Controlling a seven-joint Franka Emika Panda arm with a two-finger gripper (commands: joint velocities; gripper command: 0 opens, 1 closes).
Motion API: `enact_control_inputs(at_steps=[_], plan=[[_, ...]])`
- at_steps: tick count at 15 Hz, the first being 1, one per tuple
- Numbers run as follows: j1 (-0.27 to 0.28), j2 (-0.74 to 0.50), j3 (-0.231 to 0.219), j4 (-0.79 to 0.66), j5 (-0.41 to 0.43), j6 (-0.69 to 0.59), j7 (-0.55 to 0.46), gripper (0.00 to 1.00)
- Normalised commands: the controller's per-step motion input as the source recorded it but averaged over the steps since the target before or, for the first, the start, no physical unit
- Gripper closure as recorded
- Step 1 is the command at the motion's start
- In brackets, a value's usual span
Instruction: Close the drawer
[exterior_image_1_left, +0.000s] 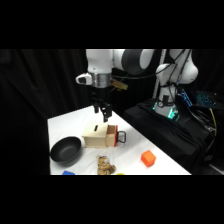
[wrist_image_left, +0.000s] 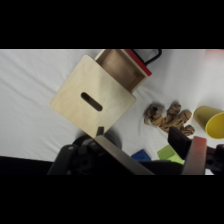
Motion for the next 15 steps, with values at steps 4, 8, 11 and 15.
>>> enact_control_inputs(at_steps=[4,8,11,15], plan=[[0.009,-0.04,0.013,0.00,-0.066,-0.05,0.15,0.00],[0.061,-0.21,0.027,-0.14,-0.135,-0.08,0.38,0.00],[0.104,-0.32,0.071,-0.29,-0.160,-0.05,0.48,0.00],[0.107,-0.36,0.106,-0.39,-0.135,-0.01,0.49,0.00]])
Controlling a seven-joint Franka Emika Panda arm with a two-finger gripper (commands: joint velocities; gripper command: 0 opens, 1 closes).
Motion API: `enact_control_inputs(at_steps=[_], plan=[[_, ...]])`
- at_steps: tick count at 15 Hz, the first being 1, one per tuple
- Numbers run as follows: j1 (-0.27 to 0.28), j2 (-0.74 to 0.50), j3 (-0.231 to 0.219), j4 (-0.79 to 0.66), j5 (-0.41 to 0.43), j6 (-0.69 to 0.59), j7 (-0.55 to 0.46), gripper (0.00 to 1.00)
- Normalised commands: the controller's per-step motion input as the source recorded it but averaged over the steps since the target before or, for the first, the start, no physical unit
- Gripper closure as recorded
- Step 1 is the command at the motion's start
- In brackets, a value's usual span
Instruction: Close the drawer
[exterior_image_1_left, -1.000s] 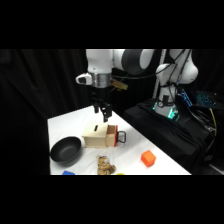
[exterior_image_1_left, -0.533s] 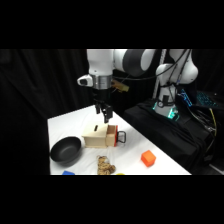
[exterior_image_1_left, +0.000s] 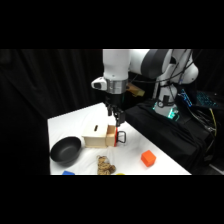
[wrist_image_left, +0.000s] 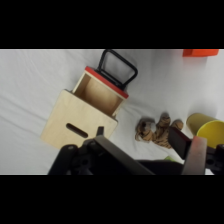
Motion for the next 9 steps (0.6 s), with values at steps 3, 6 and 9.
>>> enact_control_inputs(at_steps=[3,6,9], plan=[[0.066,-0.29,0.099,-0.40,-0.085,0.09,0.45,0.00],[0.027,-0.16,0.063,-0.36,-0.047,0.24,0.42,0.00],[0.005,-0.02,0.027,-0.28,-0.041,0.38,0.36,0.00]])
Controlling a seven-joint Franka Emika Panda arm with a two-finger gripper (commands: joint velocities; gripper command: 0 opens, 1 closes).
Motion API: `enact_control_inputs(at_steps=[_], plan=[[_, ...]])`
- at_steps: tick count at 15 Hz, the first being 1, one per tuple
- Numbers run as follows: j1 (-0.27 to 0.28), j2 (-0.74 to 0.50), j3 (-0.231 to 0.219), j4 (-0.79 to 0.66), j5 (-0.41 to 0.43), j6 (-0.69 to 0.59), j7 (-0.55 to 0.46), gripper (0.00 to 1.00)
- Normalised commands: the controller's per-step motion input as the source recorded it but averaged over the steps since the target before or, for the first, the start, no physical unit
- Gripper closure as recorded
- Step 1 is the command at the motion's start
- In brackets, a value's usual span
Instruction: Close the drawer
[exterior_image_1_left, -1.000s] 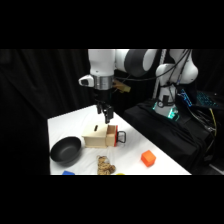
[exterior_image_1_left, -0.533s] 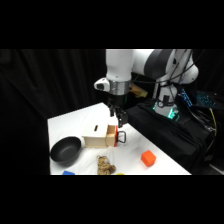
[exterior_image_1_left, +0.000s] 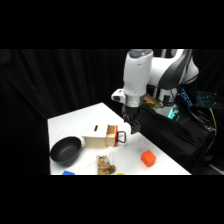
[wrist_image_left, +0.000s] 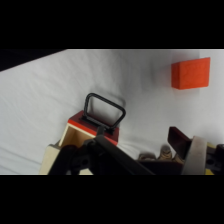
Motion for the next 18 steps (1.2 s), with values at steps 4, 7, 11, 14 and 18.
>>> enact_control_inputs(at_steps=[4,7,11,14,18], plan=[[0.009,0.10,-0.006,-0.16,-0.107,0.43,0.35,0.00],[0.044,0.16,-0.080,-0.07,-0.257,0.41,0.35,0.00],[0.092,0.19,-0.210,0.01,-0.373,0.37,0.37,0.00],[0.117,0.24,-0.281,0.07,-0.255,0.32,0.23,0.00],[0.156,0.25,-0.275,0.10,-0.088,0.29,0.09,0.00]])
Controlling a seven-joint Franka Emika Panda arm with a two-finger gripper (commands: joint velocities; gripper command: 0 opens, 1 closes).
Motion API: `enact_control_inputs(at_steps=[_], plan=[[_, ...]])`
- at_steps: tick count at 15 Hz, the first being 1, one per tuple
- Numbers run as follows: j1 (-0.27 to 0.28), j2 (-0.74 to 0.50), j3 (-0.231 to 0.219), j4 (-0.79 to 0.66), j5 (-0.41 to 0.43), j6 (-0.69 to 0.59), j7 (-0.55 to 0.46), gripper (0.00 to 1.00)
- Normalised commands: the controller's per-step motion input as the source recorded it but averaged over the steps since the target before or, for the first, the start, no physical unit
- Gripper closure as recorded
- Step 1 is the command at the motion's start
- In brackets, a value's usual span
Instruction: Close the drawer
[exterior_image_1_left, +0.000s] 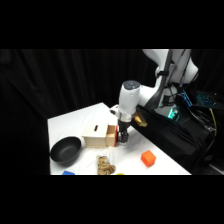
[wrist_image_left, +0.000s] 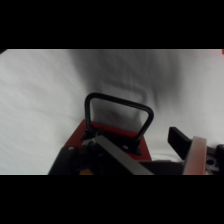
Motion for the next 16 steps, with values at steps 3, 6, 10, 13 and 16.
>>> enact_control_inputs(at_steps=[3,6,10,13,16], plan=[[0.286,0.20,-0.368,0.13,-0.134,0.34,0.13,0.00],[0.198,0.12,-0.310,0.13,-0.313,0.31,0.30,0.00],[0.225,0.04,-0.301,0.12,-0.268,0.19,0.28,0.00],[0.155,0.06,-0.220,0.12,-0.180,0.16,0.20,0.00],[0.080,0.08,-0.155,0.11,-0.118,0.17,0.12,0.00]])
